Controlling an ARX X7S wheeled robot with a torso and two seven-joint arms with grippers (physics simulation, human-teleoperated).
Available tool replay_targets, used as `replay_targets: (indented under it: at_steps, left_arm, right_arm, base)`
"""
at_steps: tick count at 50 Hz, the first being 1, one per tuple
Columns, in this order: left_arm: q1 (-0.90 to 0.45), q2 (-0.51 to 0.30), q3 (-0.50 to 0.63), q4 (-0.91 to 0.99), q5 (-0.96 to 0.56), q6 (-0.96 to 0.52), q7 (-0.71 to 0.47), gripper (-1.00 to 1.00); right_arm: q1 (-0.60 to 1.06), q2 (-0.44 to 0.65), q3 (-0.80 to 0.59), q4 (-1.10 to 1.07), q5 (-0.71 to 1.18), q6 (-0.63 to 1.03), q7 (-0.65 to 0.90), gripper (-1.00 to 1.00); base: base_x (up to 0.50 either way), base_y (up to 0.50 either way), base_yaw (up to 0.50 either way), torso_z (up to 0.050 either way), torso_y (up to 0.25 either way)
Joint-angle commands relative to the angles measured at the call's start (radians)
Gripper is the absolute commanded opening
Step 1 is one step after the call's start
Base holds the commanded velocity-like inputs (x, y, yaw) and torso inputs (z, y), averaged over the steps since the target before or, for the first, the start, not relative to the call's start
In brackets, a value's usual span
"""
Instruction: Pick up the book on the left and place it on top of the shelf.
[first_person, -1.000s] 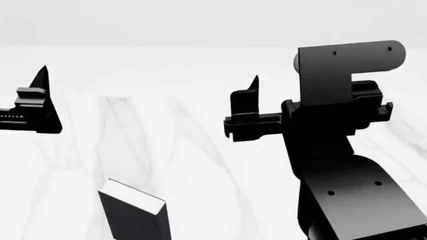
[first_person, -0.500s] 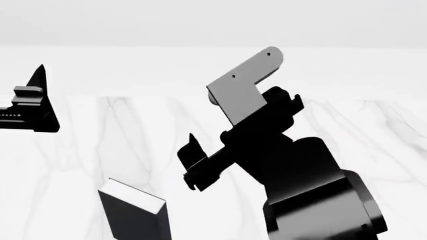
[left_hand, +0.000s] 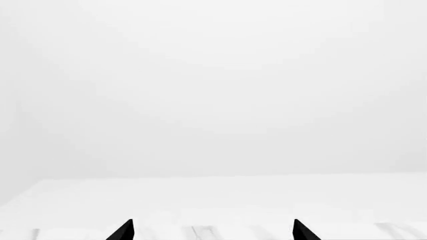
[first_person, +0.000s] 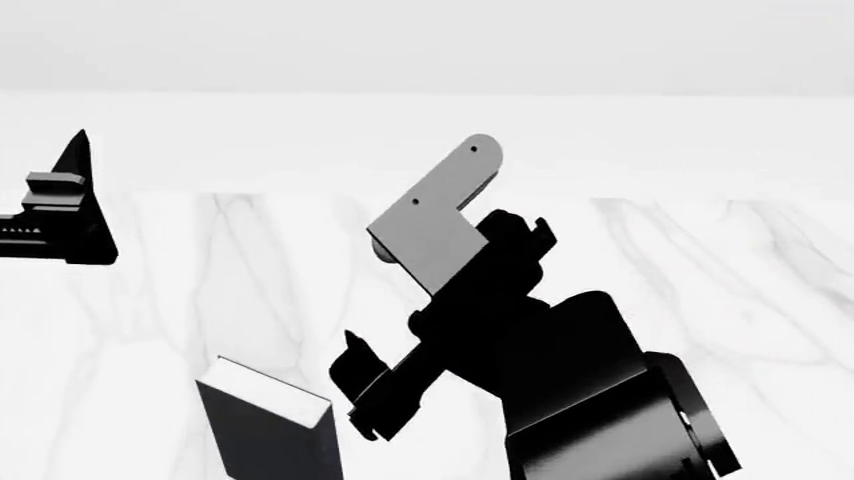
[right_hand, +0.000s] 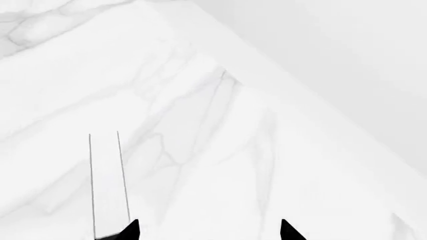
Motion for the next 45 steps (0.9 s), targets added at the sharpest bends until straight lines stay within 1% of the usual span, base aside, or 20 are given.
replay_targets:
  at_steps: [1, 10, 20, 28, 37, 45]
  left_arm:
    - [0.001, -0.002, 0.002, -0.006, -0.004, 0.004, -0.003, 1.0]
    - [0.0, -0.004, 0.002, -0.004, -0.008, 0.002, -0.008, 1.0]
    - [-0.001, -0.006, 0.001, -0.004, -0.013, 0.001, -0.012, 1.0]
    - [0.001, -0.009, 0.002, -0.004, -0.015, 0.002, -0.015, 1.0]
    - [-0.001, -0.01, 0.005, -0.001, -0.019, 0.0, -0.019, 1.0]
    - [-0.004, -0.01, 0.007, -0.003, -0.023, -0.001, -0.023, 1.0]
  right_arm:
    - [-0.011, -0.003, -0.003, -0.092, 0.035, 0.07, -0.042, 1.0]
    - [-0.025, -0.006, -0.013, -0.119, 0.05, 0.076, -0.049, 1.0]
    - [-0.033, -0.016, -0.029, -0.087, 0.052, 0.052, -0.046, 1.0]
    - [-0.041, -0.039, -0.034, -0.019, 0.046, -0.003, -0.029, 1.0]
    - [-0.057, -0.077, -0.076, 0.127, 0.02, -0.125, -0.005, 1.0]
    - [-0.076, -0.101, -0.109, 0.185, 0.017, -0.178, 0.0, 1.0]
  base:
    - [0.0, 0.0, 0.0, 0.0, 0.0]
    - [0.0, 0.0, 0.0, 0.0, 0.0]
    - [0.0, 0.0, 0.0, 0.0, 0.0]
    - [0.0, 0.0, 0.0, 0.0, 0.0]
    - [0.0, 0.0, 0.0, 0.0, 0.0]
    - [0.0, 0.0, 0.0, 0.0, 0.0]
